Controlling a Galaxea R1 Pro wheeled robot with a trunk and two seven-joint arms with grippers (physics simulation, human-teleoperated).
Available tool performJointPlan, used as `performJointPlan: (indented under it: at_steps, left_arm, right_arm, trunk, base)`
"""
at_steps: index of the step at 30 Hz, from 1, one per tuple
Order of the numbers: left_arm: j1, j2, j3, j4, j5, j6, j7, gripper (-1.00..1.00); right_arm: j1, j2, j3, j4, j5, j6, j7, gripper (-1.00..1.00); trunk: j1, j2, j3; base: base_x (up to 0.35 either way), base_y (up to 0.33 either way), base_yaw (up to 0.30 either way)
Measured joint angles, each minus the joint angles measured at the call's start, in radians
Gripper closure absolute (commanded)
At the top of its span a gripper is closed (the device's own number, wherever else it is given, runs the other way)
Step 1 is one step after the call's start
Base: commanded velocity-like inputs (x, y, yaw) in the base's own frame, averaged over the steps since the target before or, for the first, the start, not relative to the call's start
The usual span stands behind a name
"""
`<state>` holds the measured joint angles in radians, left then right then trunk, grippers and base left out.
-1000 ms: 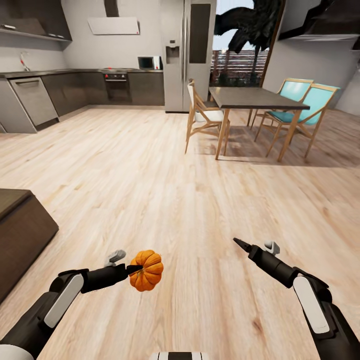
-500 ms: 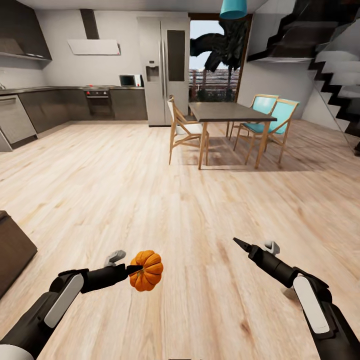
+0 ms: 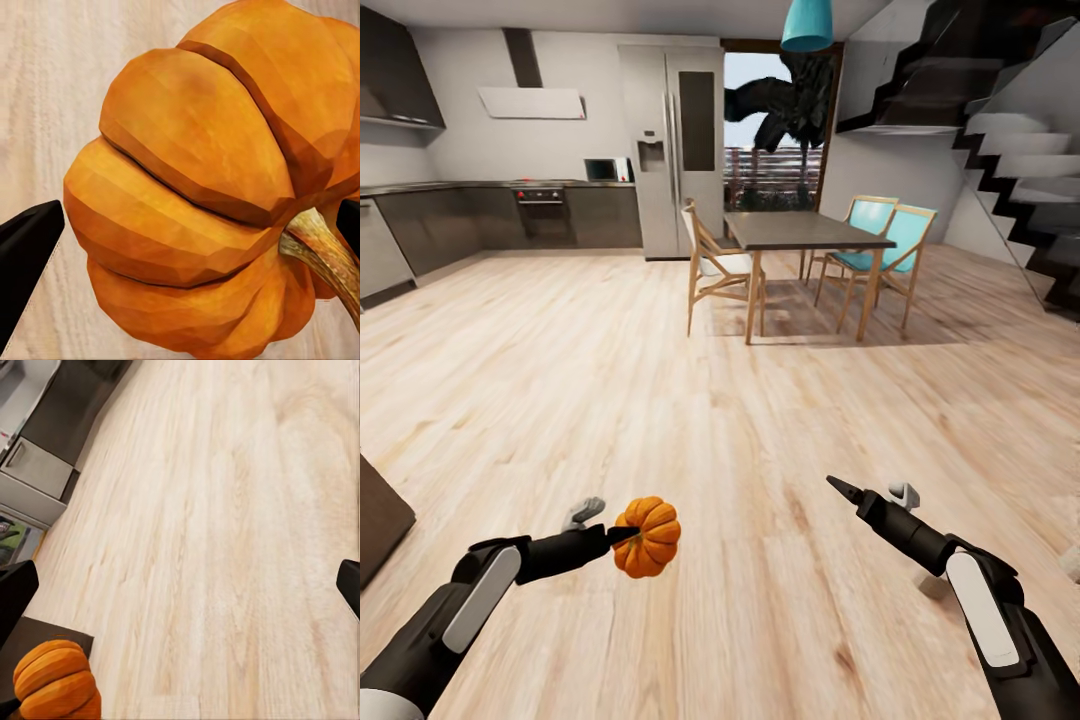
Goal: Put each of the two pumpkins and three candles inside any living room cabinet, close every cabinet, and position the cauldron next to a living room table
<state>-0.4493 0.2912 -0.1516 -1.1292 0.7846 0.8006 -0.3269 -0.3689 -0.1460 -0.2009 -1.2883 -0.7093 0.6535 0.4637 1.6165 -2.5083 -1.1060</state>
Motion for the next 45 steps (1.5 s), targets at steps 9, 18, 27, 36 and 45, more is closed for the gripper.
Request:
performJointPlan:
  at_steps: [9, 18, 27, 36, 45]
  left_arm:
    - [0.0, 0.0, 0.017, 0.0, -0.003, 0.023, 0.001, 1.0]
    - [0.0, -0.001, 0.017, 0.001, -0.004, 0.023, 0.001, 1.0]
    - [0.001, -0.006, 0.017, -0.069, 0.005, 0.076, 0.007, 1.0]
    - [0.0, -0.009, 0.078, -0.076, 0.003, 0.108, 0.01, 1.0]
    - [0.0, -0.005, 0.091, -0.075, 0.006, 0.111, 0.01, 1.0]
  right_arm:
    - [0.0, 0.0, 0.0, 0.004, 0.0, 0.0, -0.003, -1.0]
    - [0.0, 0.0, 0.0, 0.002, 0.0, -0.001, -0.003, -1.0]
    - [0.0, 0.0, -0.001, 0.015, 0.0, -0.002, -0.004, -1.0]
    - [0.0, 0.0, -0.001, 0.017, -0.001, -0.003, -0.006, -1.0]
    - [0.0, 0.0, -0.002, 0.008, 0.001, -0.01, 0.001, -1.0]
  trunk:
    - [0.0, 0.0, -0.003]
    - [0.0, 0.0, -0.004]
    - [0.001, 0.0, -0.004]
    - [0.0, 0.0, 0.0]
    - [-0.004, 0.002, 0.034]
  base:
    - [0.265, 0.159, -0.264]
    - [0.291, 0.153, -0.232]
    - [0.088, 0.068, -0.014]
    - [-0.105, -0.04, 0.0]
    - [-0.002, -0.001, 0.0]
